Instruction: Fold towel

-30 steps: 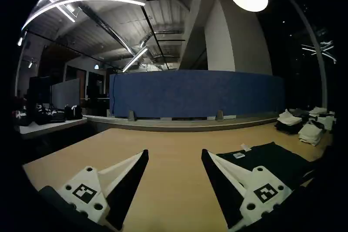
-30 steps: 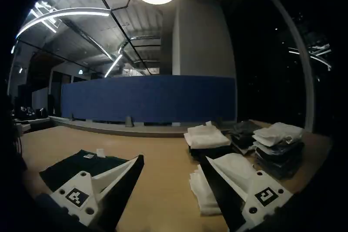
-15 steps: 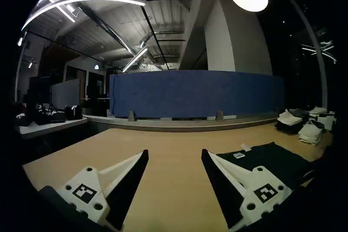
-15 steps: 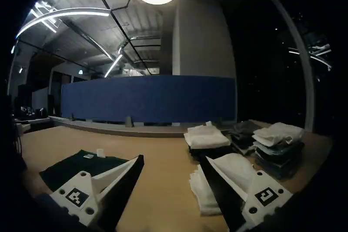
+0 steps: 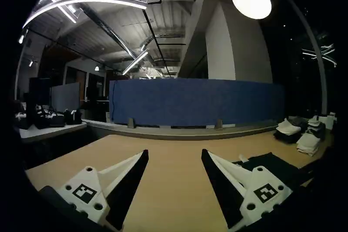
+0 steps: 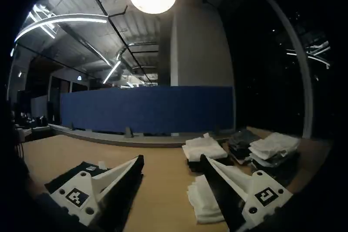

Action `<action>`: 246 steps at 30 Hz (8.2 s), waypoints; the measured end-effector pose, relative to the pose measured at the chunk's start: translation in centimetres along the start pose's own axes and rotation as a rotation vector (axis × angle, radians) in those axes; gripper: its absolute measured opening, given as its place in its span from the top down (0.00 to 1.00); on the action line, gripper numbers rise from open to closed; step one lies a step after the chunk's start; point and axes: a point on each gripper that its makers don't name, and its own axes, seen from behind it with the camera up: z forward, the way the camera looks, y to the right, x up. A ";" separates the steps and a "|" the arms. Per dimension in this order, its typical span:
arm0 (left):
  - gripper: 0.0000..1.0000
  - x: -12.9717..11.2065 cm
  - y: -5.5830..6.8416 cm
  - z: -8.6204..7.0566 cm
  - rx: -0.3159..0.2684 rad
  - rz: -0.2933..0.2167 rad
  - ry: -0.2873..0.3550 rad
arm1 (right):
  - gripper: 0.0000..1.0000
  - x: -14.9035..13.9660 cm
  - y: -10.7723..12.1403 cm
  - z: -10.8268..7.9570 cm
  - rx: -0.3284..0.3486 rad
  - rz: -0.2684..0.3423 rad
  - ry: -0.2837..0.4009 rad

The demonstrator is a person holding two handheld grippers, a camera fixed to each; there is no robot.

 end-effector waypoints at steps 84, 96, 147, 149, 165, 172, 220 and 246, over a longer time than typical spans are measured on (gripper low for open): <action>0.10 -1.6 10.0 -4.1 -0.497 0.241 -0.468 | 0.00 -0.1 -10.0 -4.7 0.467 -0.184 -0.499; 0.10 -8.8 11.1 -5.0 -0.555 0.275 -0.575 | 0.00 -7.1 -10.9 -5.9 0.490 -0.208 -0.595; 0.42 -18.5 15.3 -8.8 -0.782 0.422 -0.937 | 0.34 -18.1 -9.9 -9.7 0.573 -0.315 -0.988; 0.46 -18.5 15.3 -8.8 -0.782 0.425 -0.939 | 0.39 -18.2 -10.0 -9.7 0.578 -0.310 -0.991; 0.75 -18.4 15.7 -9.2 -0.807 0.461 -0.934 | 0.79 -18.1 -9.5 -9.7 0.584 -0.308 -1.013; 0.82 -18.4 15.8 -9.2 -0.810 0.477 -0.933 | 0.88 -18.0 -9.2 -9.5 0.569 -0.295 -1.013; 0.91 -9.8 15.2 -9.3 -0.701 0.381 -0.860 | 0.90 -7.8 -10.4 -8.8 0.534 -0.203 -0.855; 0.91 -4.3 15.2 -10.9 -0.676 0.320 -0.820 | 0.90 -3.2 -10.3 -10.4 0.513 -0.131 -0.790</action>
